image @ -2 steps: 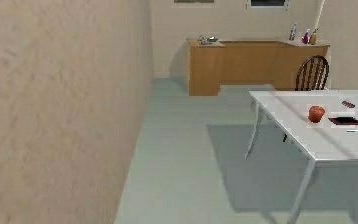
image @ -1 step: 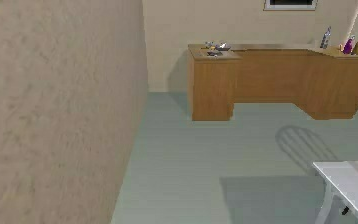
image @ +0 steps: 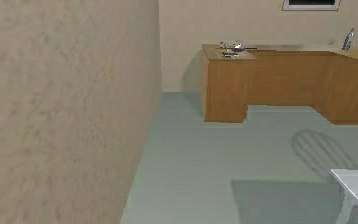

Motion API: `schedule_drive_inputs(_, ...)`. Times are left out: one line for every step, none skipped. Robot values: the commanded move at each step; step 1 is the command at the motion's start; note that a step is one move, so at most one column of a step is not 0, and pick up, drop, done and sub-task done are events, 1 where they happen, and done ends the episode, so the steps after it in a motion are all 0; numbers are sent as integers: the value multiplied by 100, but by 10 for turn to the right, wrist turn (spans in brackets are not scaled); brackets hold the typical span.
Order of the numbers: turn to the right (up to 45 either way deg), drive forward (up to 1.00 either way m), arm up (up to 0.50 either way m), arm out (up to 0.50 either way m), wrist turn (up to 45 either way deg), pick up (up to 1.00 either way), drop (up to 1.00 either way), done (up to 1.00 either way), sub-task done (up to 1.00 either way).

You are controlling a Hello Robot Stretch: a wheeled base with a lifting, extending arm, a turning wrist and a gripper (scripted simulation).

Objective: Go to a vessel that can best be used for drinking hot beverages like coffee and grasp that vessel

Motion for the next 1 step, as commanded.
schedule_drive_inputs(0, 100, 0, 0, 0, 0, 0, 0, 0)
